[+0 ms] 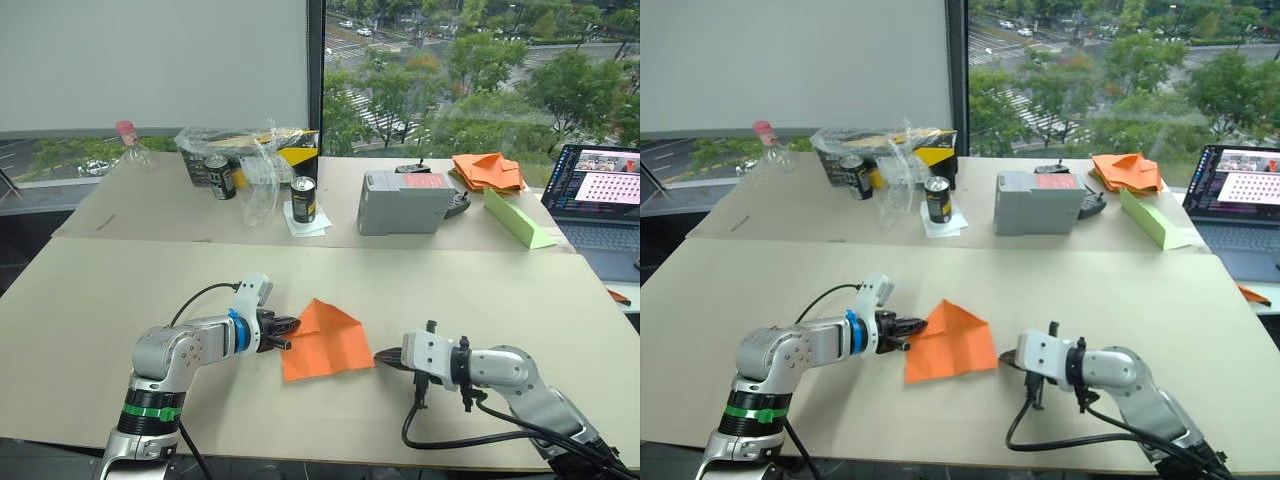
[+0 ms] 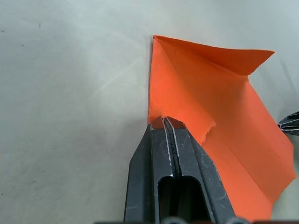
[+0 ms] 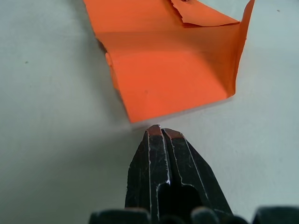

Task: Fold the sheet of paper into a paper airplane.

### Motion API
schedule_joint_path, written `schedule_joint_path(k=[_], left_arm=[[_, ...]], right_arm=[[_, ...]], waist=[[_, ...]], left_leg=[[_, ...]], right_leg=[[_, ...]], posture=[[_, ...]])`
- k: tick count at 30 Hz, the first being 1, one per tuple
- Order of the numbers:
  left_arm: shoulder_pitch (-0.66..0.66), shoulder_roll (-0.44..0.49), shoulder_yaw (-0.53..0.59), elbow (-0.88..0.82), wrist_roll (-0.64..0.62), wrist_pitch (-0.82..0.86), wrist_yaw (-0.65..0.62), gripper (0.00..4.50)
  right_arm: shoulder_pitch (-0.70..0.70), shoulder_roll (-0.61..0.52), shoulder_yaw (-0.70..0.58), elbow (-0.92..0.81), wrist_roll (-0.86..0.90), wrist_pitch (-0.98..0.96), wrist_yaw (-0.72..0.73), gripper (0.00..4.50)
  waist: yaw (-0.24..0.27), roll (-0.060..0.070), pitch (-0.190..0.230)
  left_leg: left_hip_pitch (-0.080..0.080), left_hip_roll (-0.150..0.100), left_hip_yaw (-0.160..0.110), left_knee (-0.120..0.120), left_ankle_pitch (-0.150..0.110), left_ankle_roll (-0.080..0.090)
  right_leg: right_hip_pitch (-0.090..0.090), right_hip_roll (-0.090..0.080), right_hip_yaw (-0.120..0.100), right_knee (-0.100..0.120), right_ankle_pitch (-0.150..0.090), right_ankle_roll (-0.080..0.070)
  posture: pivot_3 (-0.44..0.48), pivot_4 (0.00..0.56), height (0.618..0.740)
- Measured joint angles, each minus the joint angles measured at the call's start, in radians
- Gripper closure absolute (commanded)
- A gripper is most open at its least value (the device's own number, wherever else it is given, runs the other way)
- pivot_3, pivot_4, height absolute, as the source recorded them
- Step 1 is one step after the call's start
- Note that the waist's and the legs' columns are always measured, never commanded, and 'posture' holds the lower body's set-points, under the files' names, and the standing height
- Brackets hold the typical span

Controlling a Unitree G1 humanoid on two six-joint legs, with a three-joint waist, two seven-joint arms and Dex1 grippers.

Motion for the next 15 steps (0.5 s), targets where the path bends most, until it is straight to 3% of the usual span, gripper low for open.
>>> schedule_joint_path(k=[15], left_arm=[[0.000, 0.001, -0.001, 0.000, 0.001, -0.002, 0.000, 4.50]], right_arm=[[-0.016, 0.087, 0.015, -0.019, 0.038, 0.120, 0.000, 4.48]], waist=[[0.000, 0.000, 0.000]], left_leg=[[0.000, 0.000, 0.000, 0.000, 0.000, 0.000]], right_leg=[[0.000, 0.000, 0.000, 0.000, 0.000, 0.000]], posture=[[0.000, 0.150, 0.740]])
